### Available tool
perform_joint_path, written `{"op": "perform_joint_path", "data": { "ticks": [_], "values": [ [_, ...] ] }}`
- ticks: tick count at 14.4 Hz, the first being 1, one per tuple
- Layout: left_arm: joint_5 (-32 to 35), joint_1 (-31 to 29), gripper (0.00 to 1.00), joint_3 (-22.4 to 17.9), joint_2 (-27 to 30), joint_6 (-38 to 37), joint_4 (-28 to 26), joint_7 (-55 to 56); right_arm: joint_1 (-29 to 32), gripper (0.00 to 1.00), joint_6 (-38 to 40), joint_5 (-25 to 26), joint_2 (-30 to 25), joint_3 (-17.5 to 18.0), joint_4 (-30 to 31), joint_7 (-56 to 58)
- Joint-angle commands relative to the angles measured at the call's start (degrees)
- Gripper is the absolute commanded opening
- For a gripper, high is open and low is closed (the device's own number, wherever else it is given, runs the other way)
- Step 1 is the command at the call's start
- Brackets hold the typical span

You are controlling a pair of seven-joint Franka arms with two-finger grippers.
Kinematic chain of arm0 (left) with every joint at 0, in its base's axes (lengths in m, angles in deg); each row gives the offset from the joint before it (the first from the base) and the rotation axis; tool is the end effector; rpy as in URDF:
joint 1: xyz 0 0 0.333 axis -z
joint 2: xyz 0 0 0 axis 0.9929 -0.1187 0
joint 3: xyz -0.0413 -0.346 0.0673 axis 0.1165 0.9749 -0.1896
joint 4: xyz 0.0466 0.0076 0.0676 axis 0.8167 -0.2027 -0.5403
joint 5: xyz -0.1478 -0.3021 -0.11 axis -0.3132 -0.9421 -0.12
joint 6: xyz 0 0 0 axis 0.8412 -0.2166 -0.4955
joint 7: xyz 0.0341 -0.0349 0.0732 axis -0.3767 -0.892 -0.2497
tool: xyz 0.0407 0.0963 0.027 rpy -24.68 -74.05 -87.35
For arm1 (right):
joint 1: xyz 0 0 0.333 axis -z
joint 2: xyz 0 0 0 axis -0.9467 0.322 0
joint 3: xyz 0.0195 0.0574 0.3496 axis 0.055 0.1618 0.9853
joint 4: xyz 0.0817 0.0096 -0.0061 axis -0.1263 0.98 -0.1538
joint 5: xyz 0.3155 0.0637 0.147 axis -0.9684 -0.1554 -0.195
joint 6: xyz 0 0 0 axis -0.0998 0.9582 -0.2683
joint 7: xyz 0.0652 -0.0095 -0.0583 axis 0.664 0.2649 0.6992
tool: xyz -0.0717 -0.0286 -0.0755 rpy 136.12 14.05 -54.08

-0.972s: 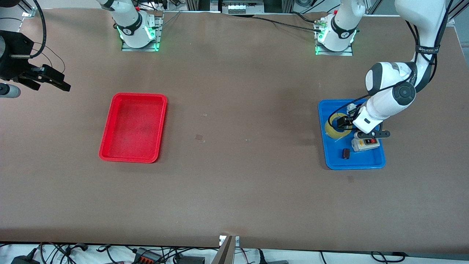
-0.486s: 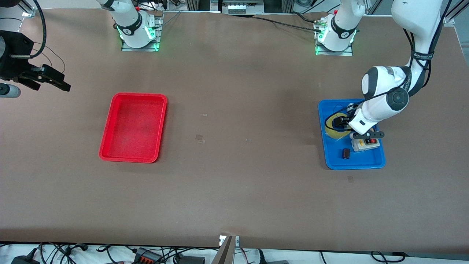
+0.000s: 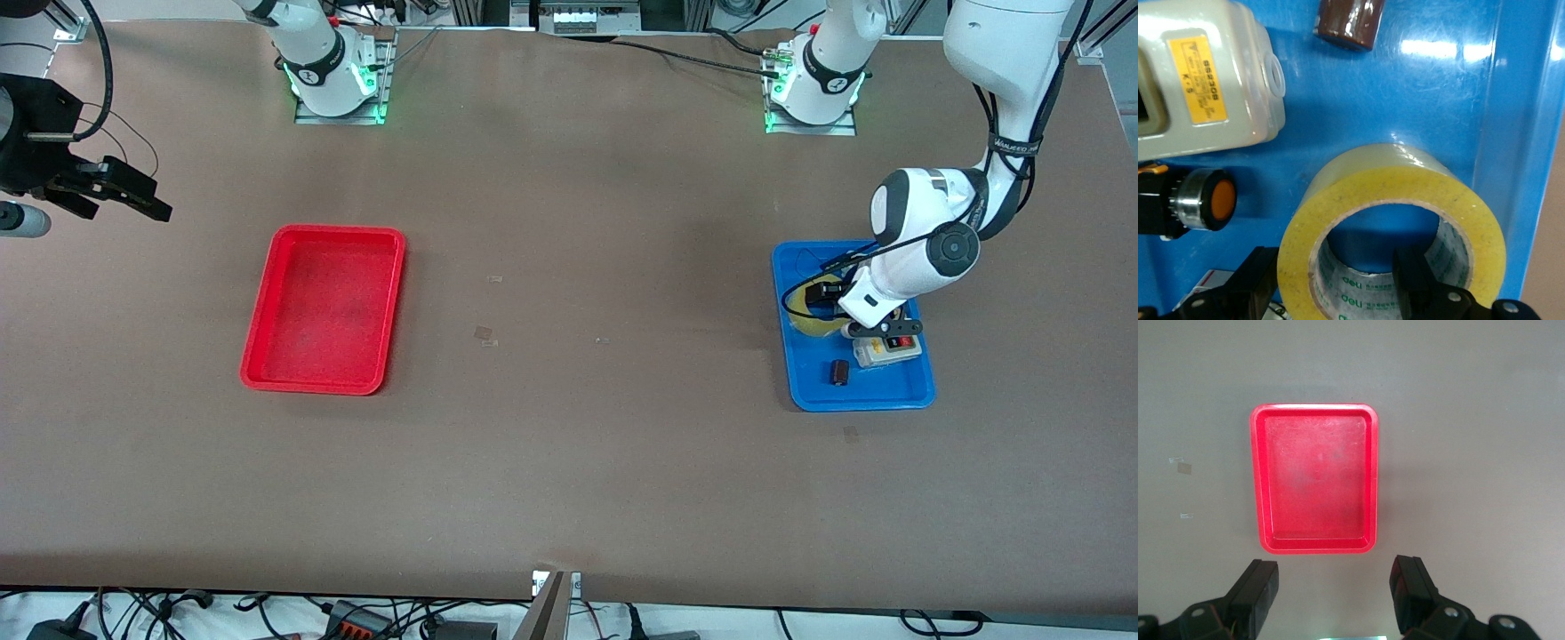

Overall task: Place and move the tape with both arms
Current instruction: 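Lower the left gripper into the tape roll's hole and close it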

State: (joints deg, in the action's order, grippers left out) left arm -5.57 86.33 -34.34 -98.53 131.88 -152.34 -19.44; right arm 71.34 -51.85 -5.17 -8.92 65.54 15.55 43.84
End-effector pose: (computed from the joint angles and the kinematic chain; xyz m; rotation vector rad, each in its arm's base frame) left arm 0.5046 -0.0194 0.2594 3.1183 0.1202 -0.2722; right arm 0.5134 0.0075 0.6504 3.1063 -0.0838 -0.1079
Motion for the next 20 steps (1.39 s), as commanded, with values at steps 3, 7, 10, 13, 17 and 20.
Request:
{"op": "perform_joint_path", "data": {
  "ticks": [3,7,10,13,17,20],
  "values": [
    [0.24,-0.33,0.63,0.16,-0.22,0.24,-0.02,-0.58,0.14,0.98,1.02,-0.18,-0.04,0.16,-0.99,0.92],
    [0.24,-0.42,0.37,0.16,-0.4,0.24,0.07,-0.58,0.14,0.98,1.02,-0.18,-0.04,0.16,-0.99,0.92],
    [0.24,-1.73,0.22,0.16,-0.05,0.06,0.25,-0.84,0.14,0.98,1.02,-0.18,-0.04,0.16,-0.99,0.92],
    [0.16,-2.17,0.19,0.16,0.74,-1.16,0.68,-1.89,0.23,0.98,1.02,-0.18,-0.04,0.16,-0.99,0.92],
    [0.16,-2.18,0.18,0.16,2.49,-10.54,6.64,-1.11,0.23,0.98,1.02,-0.18,-0.04,0.24,-0.99,0.92],
    [0.07,-1.12,0.18,0.69,4.25,-18.82,11.84,-0.75,0.14,0.98,1.02,-0.18,-0.04,0.24,-0.99,0.92]
  ]
}}
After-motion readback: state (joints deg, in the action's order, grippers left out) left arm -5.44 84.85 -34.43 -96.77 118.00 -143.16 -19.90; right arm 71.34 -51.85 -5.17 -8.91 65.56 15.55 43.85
